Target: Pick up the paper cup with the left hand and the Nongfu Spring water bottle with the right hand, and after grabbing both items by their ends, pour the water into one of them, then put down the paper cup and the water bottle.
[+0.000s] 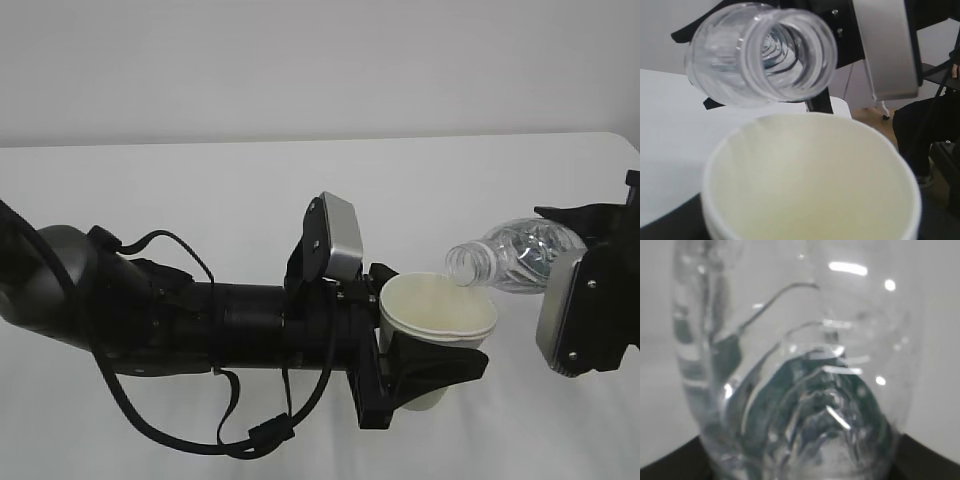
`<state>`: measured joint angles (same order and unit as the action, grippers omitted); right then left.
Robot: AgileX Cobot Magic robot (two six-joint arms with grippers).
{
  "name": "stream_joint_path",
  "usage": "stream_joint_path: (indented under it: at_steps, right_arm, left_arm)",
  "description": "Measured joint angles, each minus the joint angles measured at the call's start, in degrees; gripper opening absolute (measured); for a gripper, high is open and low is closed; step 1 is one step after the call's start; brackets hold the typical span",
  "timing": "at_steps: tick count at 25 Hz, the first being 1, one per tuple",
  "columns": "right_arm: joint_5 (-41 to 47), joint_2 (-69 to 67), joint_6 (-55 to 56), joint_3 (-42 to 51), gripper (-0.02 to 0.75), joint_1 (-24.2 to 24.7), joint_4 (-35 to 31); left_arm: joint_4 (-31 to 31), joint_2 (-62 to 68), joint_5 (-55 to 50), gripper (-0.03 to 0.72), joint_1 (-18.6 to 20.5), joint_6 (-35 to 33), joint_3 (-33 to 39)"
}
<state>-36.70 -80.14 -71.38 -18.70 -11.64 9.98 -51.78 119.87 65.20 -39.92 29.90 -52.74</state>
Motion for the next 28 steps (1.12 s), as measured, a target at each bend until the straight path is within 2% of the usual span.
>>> stream_joint_path:
  at_steps: [28]
  right_arm:
    - [-2.1,0.0,-6.1,-0.7,0.422,0.0,-0.3]
  left_arm:
    - [-0.3,0.0,0.3,0.47,0.0,0.0,0.0]
